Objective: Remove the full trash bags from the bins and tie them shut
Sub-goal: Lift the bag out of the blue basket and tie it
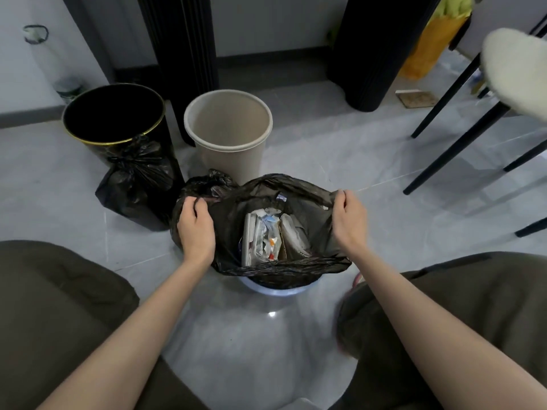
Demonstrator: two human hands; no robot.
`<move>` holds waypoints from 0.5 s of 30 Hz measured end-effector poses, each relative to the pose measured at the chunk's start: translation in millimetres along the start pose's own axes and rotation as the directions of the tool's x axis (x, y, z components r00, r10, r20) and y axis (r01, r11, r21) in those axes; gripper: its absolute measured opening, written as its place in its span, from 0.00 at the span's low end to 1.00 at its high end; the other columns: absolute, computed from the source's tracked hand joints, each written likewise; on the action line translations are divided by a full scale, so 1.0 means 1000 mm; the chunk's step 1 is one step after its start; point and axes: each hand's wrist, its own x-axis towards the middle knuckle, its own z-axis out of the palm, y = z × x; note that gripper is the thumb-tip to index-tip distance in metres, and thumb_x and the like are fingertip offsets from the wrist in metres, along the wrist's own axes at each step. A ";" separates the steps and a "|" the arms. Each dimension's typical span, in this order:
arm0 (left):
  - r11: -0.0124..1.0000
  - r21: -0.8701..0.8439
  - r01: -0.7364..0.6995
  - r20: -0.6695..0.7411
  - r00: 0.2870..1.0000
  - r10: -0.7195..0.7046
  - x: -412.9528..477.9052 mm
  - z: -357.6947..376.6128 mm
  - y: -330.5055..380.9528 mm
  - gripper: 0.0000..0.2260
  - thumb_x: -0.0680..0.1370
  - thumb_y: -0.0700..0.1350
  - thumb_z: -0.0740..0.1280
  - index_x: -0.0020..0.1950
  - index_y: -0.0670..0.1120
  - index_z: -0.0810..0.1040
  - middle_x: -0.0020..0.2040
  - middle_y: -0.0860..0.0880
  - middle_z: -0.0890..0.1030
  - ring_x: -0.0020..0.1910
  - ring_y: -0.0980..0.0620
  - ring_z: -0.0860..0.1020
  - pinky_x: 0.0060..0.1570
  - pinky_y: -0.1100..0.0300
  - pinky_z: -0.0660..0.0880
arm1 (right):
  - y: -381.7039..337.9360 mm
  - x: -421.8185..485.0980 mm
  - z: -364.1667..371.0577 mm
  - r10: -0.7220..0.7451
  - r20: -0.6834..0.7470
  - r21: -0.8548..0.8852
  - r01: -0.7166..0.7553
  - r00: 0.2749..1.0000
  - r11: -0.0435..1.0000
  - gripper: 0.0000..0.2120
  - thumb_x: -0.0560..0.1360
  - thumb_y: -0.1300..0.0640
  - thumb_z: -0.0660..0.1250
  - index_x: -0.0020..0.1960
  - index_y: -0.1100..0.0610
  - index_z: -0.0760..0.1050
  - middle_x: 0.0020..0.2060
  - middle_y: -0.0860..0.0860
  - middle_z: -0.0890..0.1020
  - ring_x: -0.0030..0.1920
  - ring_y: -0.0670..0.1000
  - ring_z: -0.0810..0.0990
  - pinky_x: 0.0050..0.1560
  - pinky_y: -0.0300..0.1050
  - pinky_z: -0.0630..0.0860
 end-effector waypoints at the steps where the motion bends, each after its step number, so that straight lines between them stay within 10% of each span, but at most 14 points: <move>1: 0.995 -0.064 0.071 0.015 0.997 -0.070 0.002 -0.001 0.001 0.13 0.79 0.44 0.56 0.34 0.46 0.65 0.34 0.52 0.69 0.41 0.49 0.68 0.45 0.53 0.64 | -0.002 -0.001 -0.002 -0.021 0.023 -0.010 0.021 1.000 1.000 0.17 0.80 0.55 0.52 0.33 0.55 0.61 0.29 0.51 0.68 0.35 0.55 0.68 0.39 0.51 0.65; 5: 0.830 -0.394 0.395 0.132 0.918 -0.374 0.011 -0.006 0.003 0.15 0.76 0.46 0.59 0.29 0.49 0.68 0.27 0.55 0.72 0.30 0.54 0.70 0.41 0.55 0.70 | -0.013 0.003 -0.009 0.180 0.099 0.278 -0.201 0.979 0.939 0.17 0.78 0.56 0.57 0.31 0.55 0.61 0.26 0.50 0.64 0.30 0.49 0.62 0.31 0.44 0.59; 8: 0.836 -0.333 0.437 0.295 0.890 -0.347 0.018 -0.016 0.004 0.13 0.74 0.54 0.61 0.32 0.49 0.67 0.26 0.54 0.71 0.28 0.53 0.69 0.34 0.59 0.67 | -0.019 0.002 -0.017 0.296 0.315 0.518 -0.424 0.902 0.743 0.12 0.78 0.55 0.61 0.36 0.55 0.68 0.26 0.51 0.74 0.24 0.47 0.73 0.30 0.40 0.68; 10: 0.964 -0.043 0.262 0.434 0.874 -0.218 0.018 -0.022 0.004 0.21 0.67 0.64 0.67 0.47 0.48 0.75 0.44 0.48 0.78 0.46 0.48 0.77 0.50 0.52 0.71 | -0.018 -0.003 -0.020 0.140 0.434 0.285 -0.283 0.890 0.916 0.11 0.76 0.49 0.67 0.50 0.56 0.70 0.37 0.50 0.77 0.33 0.45 0.77 0.37 0.38 0.71; 12: 0.951 0.305 -0.050 0.584 0.799 -0.146 0.009 -0.027 0.008 0.39 0.60 0.70 0.68 0.67 0.57 0.65 0.60 0.50 0.70 0.61 0.52 0.68 0.65 0.53 0.65 | -0.014 -0.006 -0.019 -0.025 0.604 0.020 0.016 0.797 1.000 0.34 0.67 0.38 0.72 0.66 0.50 0.64 0.48 0.50 0.77 0.48 0.48 0.78 0.52 0.43 0.75; 15: 0.488 0.627 -0.607 0.747 0.646 -0.158 -0.010 -0.031 0.020 0.57 0.50 0.77 0.67 0.74 0.64 0.47 0.63 0.46 0.62 0.64 0.47 0.60 0.68 0.52 0.59 | -0.008 -0.014 -0.012 0.062 0.781 -0.410 0.436 0.621 0.801 0.57 0.57 0.28 0.70 0.76 0.42 0.46 0.66 0.58 0.65 0.68 0.59 0.66 0.70 0.54 0.64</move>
